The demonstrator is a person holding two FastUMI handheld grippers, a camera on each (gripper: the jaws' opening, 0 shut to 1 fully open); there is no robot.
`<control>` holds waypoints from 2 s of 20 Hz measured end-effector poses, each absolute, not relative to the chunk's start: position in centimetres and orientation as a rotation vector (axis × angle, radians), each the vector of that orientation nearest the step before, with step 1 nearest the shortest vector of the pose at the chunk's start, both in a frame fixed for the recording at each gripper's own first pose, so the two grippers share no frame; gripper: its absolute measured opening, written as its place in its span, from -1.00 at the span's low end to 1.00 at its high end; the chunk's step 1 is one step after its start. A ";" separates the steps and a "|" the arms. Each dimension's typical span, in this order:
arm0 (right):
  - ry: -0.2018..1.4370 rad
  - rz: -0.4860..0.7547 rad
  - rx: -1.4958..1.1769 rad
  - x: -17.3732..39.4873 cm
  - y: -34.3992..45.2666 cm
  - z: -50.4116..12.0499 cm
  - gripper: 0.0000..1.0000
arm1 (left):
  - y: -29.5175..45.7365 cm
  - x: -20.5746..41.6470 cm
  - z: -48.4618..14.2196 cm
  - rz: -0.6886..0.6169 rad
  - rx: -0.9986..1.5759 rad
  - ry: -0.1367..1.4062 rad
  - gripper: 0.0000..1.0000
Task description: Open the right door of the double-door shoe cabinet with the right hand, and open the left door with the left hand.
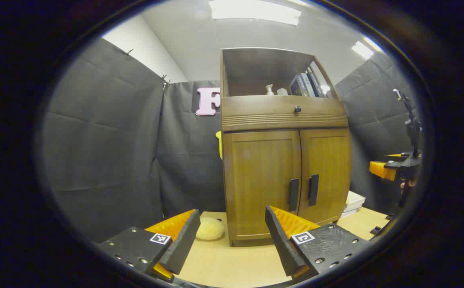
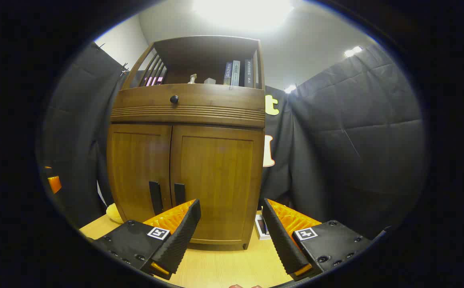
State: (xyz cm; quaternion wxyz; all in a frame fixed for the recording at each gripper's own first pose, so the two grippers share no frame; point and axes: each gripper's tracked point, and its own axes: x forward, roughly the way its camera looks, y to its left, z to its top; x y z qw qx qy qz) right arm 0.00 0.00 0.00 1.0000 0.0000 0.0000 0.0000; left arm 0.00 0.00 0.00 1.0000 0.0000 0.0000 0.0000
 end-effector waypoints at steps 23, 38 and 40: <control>0.021 0.075 -0.008 0.8 2.6 -0.4 0.94 | -4.3 -1.0 -2.4 -0.075 -0.041 0.069 0.84; 0.040 0.183 0.091 9.2 9.6 0.3 0.94 | -1.4 -1.1 -3.8 -0.005 -0.086 0.098 0.84; 0.057 0.197 0.097 10.6 10.9 -0.2 0.94 | -1.3 -1.1 -4.1 0.005 -0.085 0.104 0.84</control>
